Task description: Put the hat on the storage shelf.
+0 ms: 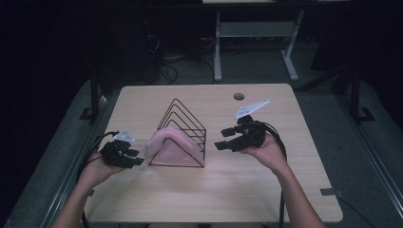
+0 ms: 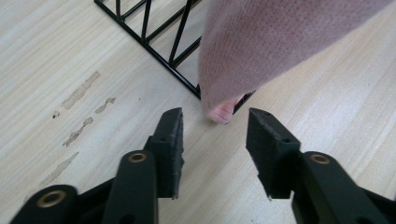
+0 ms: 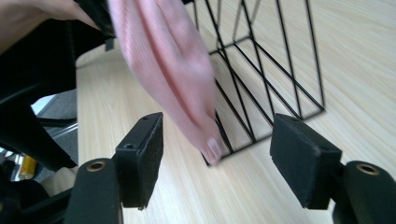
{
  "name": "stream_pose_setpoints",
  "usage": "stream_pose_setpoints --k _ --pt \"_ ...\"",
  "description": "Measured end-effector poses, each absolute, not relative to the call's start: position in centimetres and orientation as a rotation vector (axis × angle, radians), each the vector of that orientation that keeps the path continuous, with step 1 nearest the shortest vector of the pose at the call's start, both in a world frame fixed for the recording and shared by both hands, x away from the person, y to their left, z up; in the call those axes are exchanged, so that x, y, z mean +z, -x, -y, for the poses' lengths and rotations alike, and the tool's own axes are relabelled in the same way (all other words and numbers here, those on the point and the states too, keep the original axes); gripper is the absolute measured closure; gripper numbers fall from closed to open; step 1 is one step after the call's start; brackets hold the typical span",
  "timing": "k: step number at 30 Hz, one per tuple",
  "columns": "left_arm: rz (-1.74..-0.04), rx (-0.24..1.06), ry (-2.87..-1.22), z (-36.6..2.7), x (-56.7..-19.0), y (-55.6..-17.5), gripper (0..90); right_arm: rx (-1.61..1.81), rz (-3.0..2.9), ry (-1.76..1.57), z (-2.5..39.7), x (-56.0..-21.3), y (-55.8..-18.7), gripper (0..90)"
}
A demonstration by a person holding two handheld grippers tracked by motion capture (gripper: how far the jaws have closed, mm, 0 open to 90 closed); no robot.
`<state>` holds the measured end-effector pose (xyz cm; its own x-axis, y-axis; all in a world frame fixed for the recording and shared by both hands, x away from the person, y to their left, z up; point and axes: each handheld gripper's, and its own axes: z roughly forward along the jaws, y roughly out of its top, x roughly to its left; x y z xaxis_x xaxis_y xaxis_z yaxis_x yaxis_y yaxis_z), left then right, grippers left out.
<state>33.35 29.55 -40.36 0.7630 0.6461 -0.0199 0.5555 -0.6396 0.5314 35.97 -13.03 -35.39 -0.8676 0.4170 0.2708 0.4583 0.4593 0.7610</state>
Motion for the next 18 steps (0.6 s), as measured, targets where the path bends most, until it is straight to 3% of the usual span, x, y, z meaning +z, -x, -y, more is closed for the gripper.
stream_pose_setpoints --k 18 --pt "-0.934 0.228 -2.4 -30.3 -40.6 -32.0 39.1 -1.384 2.643 0.999 19.1 -38.0 -33.3 30.5"
